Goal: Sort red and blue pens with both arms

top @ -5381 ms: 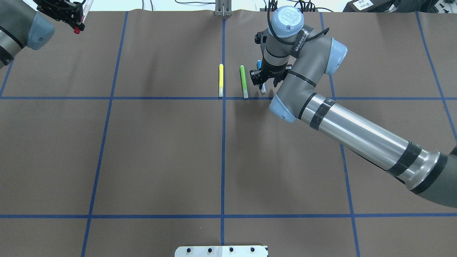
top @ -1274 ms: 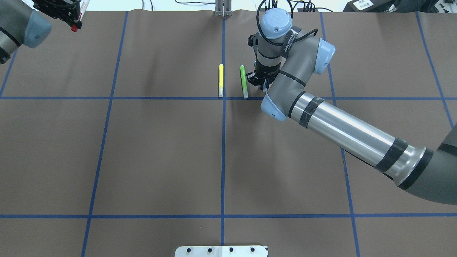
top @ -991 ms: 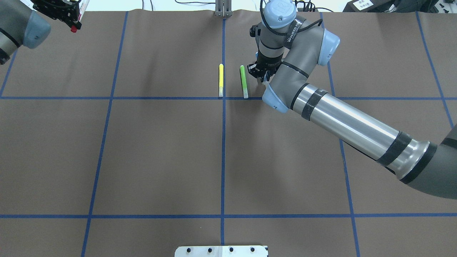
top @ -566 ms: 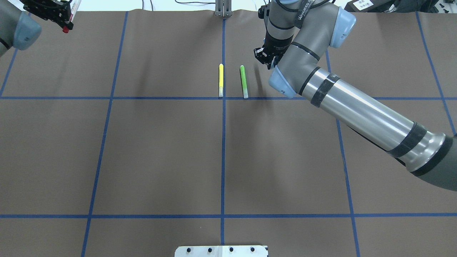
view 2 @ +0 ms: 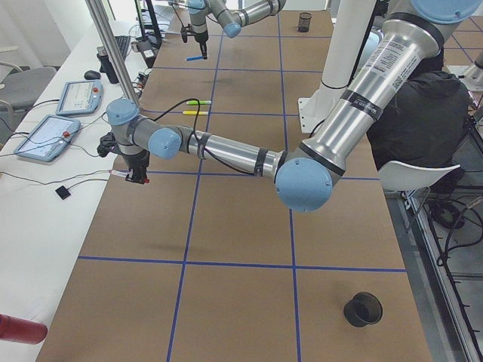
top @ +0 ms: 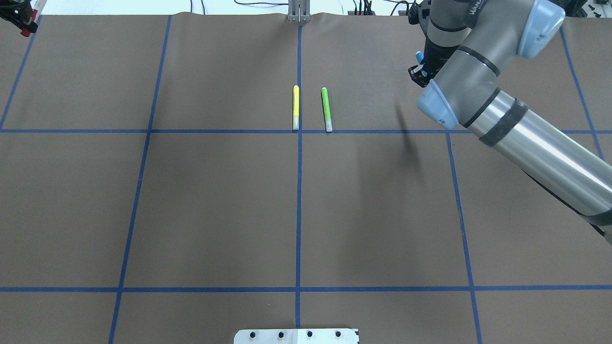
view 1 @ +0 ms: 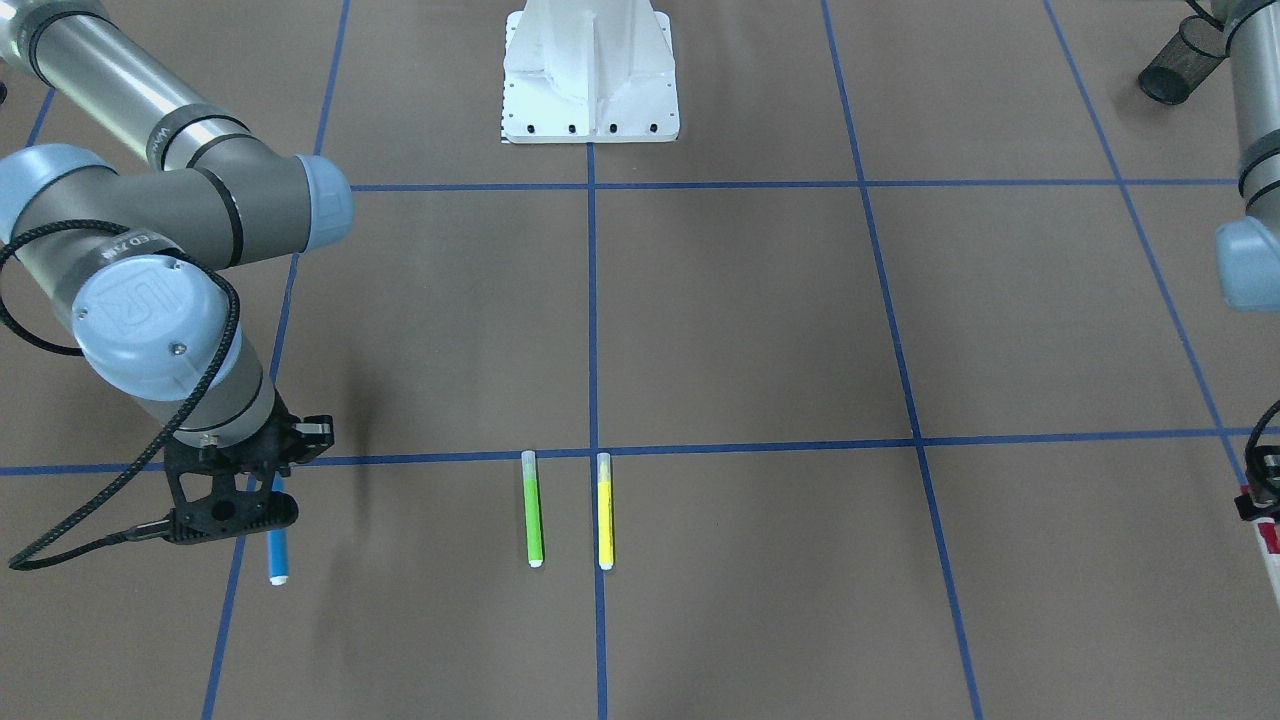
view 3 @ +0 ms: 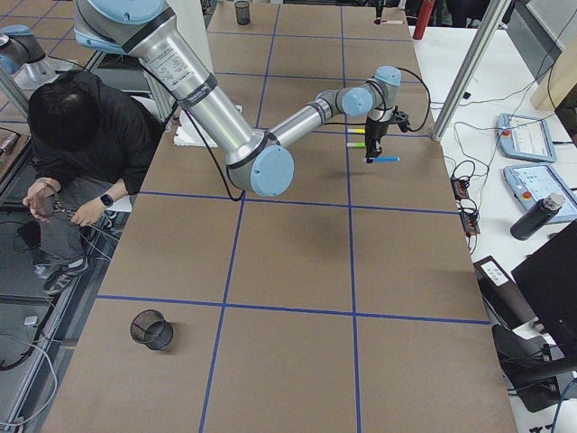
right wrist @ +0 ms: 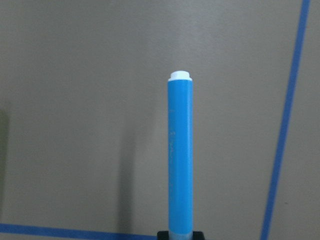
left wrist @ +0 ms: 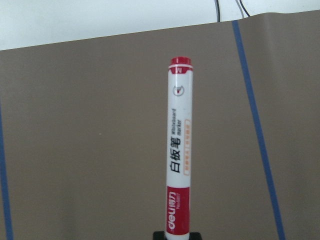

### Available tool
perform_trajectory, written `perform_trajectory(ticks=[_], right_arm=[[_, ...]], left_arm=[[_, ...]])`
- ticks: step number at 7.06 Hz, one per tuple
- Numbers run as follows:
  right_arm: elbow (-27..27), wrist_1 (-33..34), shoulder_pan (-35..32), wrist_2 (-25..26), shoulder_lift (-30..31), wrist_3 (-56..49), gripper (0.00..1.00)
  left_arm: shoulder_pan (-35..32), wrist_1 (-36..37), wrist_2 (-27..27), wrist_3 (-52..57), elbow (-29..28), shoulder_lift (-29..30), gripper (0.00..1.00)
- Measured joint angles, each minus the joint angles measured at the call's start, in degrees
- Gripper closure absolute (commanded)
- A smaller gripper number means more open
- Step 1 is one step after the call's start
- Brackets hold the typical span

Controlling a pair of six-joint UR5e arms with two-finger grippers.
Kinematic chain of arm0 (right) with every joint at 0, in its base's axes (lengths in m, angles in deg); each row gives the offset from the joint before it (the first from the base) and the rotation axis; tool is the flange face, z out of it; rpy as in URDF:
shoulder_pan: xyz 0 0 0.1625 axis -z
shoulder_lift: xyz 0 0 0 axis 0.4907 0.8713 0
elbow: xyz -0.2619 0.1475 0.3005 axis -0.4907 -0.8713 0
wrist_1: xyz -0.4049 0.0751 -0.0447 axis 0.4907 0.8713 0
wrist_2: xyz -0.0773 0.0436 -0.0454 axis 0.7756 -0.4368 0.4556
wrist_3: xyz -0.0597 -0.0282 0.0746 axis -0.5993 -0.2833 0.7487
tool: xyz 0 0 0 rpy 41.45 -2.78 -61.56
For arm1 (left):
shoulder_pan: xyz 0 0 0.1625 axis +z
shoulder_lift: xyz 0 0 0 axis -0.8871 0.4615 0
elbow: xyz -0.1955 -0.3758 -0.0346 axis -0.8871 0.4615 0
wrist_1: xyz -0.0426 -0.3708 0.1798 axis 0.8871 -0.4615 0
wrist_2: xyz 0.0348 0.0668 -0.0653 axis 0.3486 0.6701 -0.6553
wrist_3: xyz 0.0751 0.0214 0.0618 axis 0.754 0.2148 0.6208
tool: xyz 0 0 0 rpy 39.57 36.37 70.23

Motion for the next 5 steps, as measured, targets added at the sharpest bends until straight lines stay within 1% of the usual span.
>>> perform_trajectory(ticks=[1,2,4,5], right_arm=[[4.50,2.95,-2.11,1.74,4.82,-6.93,1.00],[7.68,4.21,-4.64,2.29,9.89,-13.09,1.00],[12.13,5.10,-10.10,1.66,20.65,-23.22,1.00],[13.76,5.39,-13.30,0.87,25.97,-27.42,1.00]], left_arm=[[-1.99,3.26,2.02,5.26,0.51,-0.52,1.00],[-4.53,7.00,3.05,9.18,1.16,-1.59,1.00],[-9.34,12.37,3.80,13.68,1.82,-5.21,1.00],[-11.63,13.19,4.08,16.41,2.26,-8.67,1.00]])
